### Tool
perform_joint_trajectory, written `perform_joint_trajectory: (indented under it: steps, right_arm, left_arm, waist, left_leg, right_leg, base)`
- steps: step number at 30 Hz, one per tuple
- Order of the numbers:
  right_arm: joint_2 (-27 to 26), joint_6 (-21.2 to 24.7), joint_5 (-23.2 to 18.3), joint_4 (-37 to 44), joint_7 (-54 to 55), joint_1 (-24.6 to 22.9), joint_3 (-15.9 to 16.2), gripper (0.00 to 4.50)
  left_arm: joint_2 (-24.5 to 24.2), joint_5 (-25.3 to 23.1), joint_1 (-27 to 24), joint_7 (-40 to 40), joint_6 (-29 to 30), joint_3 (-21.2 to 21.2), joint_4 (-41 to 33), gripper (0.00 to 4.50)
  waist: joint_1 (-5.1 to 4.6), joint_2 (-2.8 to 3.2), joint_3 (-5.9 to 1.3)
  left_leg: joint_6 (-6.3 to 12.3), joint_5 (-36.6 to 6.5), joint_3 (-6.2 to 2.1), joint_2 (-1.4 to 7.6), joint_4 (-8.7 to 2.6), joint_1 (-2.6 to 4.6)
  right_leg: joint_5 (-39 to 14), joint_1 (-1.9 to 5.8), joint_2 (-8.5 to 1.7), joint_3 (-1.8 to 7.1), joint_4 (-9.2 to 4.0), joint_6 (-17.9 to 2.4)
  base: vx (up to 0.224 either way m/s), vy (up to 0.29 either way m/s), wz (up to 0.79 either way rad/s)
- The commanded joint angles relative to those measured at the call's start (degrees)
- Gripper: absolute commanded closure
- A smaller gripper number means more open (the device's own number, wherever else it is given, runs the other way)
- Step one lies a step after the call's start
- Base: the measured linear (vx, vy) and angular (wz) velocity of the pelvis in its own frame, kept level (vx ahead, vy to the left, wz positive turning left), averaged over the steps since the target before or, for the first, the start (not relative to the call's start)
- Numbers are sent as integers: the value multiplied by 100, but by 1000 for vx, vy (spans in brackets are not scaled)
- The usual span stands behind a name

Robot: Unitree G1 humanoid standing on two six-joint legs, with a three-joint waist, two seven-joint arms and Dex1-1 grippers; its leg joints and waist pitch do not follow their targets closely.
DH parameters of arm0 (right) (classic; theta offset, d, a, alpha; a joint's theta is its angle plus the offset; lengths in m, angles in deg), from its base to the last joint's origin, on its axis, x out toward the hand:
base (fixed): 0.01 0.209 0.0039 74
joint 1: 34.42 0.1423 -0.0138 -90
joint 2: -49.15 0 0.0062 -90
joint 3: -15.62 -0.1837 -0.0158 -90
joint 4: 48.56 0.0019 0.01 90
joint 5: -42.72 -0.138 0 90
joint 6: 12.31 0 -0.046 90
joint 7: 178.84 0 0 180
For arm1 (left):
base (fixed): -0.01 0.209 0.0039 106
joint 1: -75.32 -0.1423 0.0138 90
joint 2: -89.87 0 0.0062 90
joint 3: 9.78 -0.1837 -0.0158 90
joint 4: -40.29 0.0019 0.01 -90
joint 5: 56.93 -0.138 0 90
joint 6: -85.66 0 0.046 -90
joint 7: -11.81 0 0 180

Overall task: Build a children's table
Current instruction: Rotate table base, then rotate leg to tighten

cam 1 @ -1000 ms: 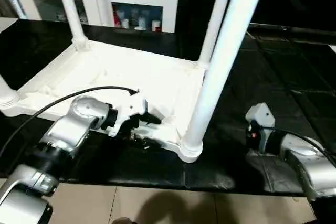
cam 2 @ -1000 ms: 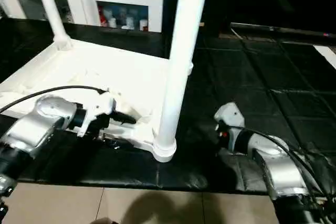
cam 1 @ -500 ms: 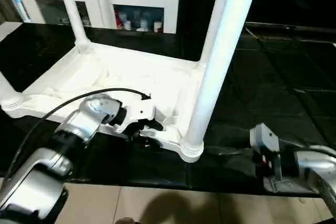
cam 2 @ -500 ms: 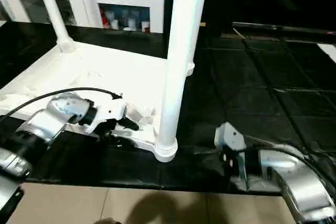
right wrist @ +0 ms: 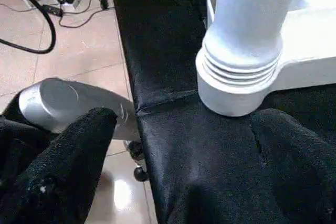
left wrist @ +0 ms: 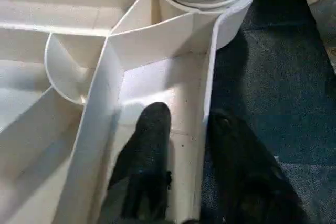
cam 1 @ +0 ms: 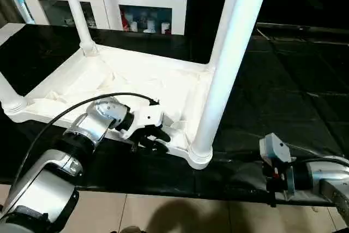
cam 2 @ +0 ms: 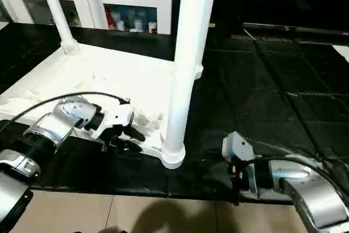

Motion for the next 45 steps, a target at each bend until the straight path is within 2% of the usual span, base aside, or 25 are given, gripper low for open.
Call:
perform_joint_trajectory:
  steps: [1,2,5,6,7,12,16,20,21,22,25,26,27,28,29,30,34,36,39,41,45]
  right_arm:
    - [86,61,-33,100,-30,8,20,0]
    - [85,63,-33,102,-30,7,21,0]
    - [57,95,-25,112,-19,26,37,0]
    - [51,104,-26,115,-15,29,39,0]
    - [41,114,-32,115,-10,34,42,0]
    - [-41,134,-92,48,82,102,21,0]
    - [-208,87,-64,-104,280,228,-50,0]
    - [-328,17,-15,-204,416,313,-69,0]
    - [-384,-14,0,-243,484,353,-77,0]
    - [-417,-39,24,-273,532,380,-75,0]
    - [-462,-77,62,-330,586,430,-63,0]
    - [-504,-115,91,-389,630,482,-52,0]
    - [-539,-143,112,-448,672,536,-40,0]
    - [-575,-165,122,-498,700,583,-31,0]
    - [-595,-181,125,-529,714,609,-25,0]
    - [-624,-231,148,-571,742,637,-22,0]
    - [-783,-406,267,-832,958,804,-49,0]
    - [-855,-491,280,-985,1022,898,-60,0]
    - [-932,-556,309,-1110,1053,988,-28,0]
    - [-972,-581,321,-1165,1036,1029,-4,0]
    - [-1117,-643,249,-1338,914,1210,63,0]
  left_arm:
    - [20,-66,69,52,-51,48,29,342]
    - [21,-67,66,54,-49,49,26,368]
    - [52,-113,76,67,-57,38,89,379]
    - [73,-81,72,87,-6,62,88,406]
    - [132,53,45,164,220,137,34,406]
    - [128,68,-95,337,610,94,-154,445]
    - [102,0,-246,211,1057,112,-240,445]
    - [40,1,-544,-172,1587,275,-422,445]
    - [7,-4,-666,-300,1774,331,-554,445]
    - [-3,12,-731,-367,1884,382,-646,445]
    - [-10,49,-833,-493,2072,477,-808,445]
    - [-16,76,-928,-649,2249,566,-970,445]
    - [-32,92,-1017,-763,2414,623,-1137,445]
    - [-62,101,-1102,-806,2509,647,-1284,445]
    - [-84,104,-1166,-825,2584,659,-1406,445]
    - [-107,112,-1232,-824,2615,667,-1522,445]
    - [-226,167,-1487,-807,2994,702,-2028,445]
    - [-300,101,-1626,-962,3371,744,-2343,445]
    - [-350,40,-1721,-1169,3717,756,-2582,445]
    - [-363,80,-1781,-1183,3780,774,-2720,445]
    - [-496,138,-1884,-1007,3549,727,-3014,445]
  waist:
    - [34,-17,-357]
    - [34,-13,-358]
    - [37,-16,-357]
    - [37,-18,-351]
    - [38,-20,-355]
    - [32,-7,-368]
    - [-15,-8,-368]
    - [-43,-22,-340]
    - [-53,-4,-341]
    - [-68,-28,-329]
    - [-112,-12,-311]
    - [-134,-42,-304]
    - [-143,-21,-308]
    - [-152,-48,-316]
    - [-159,-41,-306]
    - [-155,-46,-316]
    - [-185,-28,-341]
    - [-195,-53,-337]
    - [-196,-39,-334]
    - [-203,-37,-317]
    - [-246,-30,-314]
  left_leg:
    - [146,-1141,-86,176,-355,86]
    - [150,-1126,-88,177,-356,85]
    - [158,-1115,-88,176,-355,83]
    - [161,-1129,-85,170,-355,83]
    - [158,-1126,-83,171,-354,87]
    - [164,-1042,-90,184,-358,82]
    - [200,-990,-88,168,-351,74]
    - [161,-1136,-85,167,-364,78]
    - [136,-1179,-86,169,-367,87]
    - [125,-1234,-85,167,-378,88]
    - [72,-1353,-96,168,-399,89]
    - [68,-1390,-97,156,-403,81]
    - [55,-1390,-107,167,-408,82]
    - [55,-1359,-104,166,-403,82]
    - [69,-1336,-105,156,-407,66]
    - [88,-1301,-93,157,-392,83]
    - [129,-1099,-82,156,-381,79]
    - [183,-1025,-71,137,-375,60]
    - [185,-1038,-72,148,-381,68]
    - [179,-1134,-64,138,-383,70]
    - [148,-1208,-83,136,-402,57]
  right_leg:
    - [-472,253,-463,245,-486,-1323]
    - [-457,252,-463,243,-485,-1323]
    - [-436,251,-462,242,-482,-1324]
    - [-488,249,-458,241,-490,-1313]
    - [-487,250,-461,242,-488,-1313]
    - [-282,260,-470,244,-456,-1388]
    - [-170,262,-466,233,-453,-1449]
    - [-531,254,-469,236,-497,-1413]
    - [-643,244,-465,236,-496,-1392]
    - [-811,241,-461,235,-522,-1346]
    - [-1128,238,-466,237,-542,-1266]
    - [-1295,247,-463,235,-566,-1200]
    - [-1364,245,-477,236,-558,-1178]
    - [-1377,239,-476,234,-553,-1169]
    - [-1418,234,-469,233,-565,-1155]
    - [-1397,225,-466,243,-574,-1131]
    - [-890,215,-438,240,-516,-1237]
    - [-785,218,-421,233,-510,-1255]
    - [-793,219,-427,235,-504,-1259]
    - [-1012,202,-424,236,-538,-1218]
    - [-1180,204,-424,234,-547,-1155]
  base:
    - [0,0,0]
    - [0,0,0]
    - [0,0,0]
    - [0,0,0]
    - [0,0,0]
    - [0,0,0]
    - [0,0,0]
    - [0,0,0]
    - [0,0,0]
    - [0,0,0]
    - [0,0,0]
    - [0,0,0]
    - [0,0,0]
    - [0,0,0]
    - [0,0,0]
    - [0,0,0]
    - [0,0,0]
    - [0,0,0]
    - [0,0,0]
    - [0,0,0]
    - [0,0,0]
